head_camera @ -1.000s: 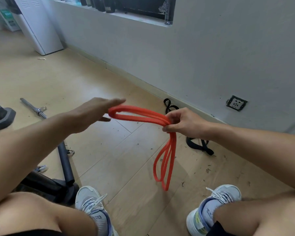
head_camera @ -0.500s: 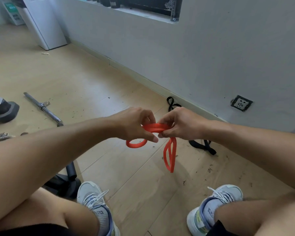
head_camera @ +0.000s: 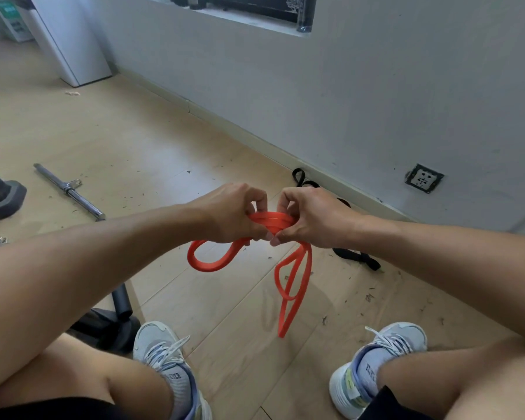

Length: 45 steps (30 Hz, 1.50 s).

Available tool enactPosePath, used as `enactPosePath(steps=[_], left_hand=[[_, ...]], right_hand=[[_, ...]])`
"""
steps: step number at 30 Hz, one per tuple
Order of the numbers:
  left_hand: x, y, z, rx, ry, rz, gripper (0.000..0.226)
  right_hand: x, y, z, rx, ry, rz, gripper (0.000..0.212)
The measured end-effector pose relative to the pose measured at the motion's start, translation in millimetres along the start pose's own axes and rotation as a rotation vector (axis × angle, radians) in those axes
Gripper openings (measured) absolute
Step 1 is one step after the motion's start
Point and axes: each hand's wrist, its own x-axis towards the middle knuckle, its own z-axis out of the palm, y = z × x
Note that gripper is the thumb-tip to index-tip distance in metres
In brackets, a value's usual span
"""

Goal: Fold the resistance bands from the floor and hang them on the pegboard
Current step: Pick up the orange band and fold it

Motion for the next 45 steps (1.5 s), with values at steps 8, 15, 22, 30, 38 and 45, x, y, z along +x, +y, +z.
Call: enactPosePath(steps=[8,15,22,30,38,45], left_hand=[[0,0,2,0.071,0.040,0.039,0.031],[0,-1,-2,0.183,0.179,0.098,0.022],[4,-1,-1,0.274,0.123,0.069,0.022],[-2,-3,-8,0.077,0.214,0.103,0.022],[-6,-4,-24,-0.043,0.301,0.013,0.017],[-9,-31,-28,0.264,0.028,-0.126,0.018]], right_hand=[[2,3,3,0.000,0.016,-0.025,0.033],[0,7,4,0.108,0.036,-0.075,0.027],[2,5,5,0.064,0.109,-0.116,0.021],[5,9,-1,0.057,-0.068,-0.032,0.019],[4,21,4,0.117,-0.132,0.000,0.018],[7,13,-4,0.137,0.007,-0.045,0.024]])
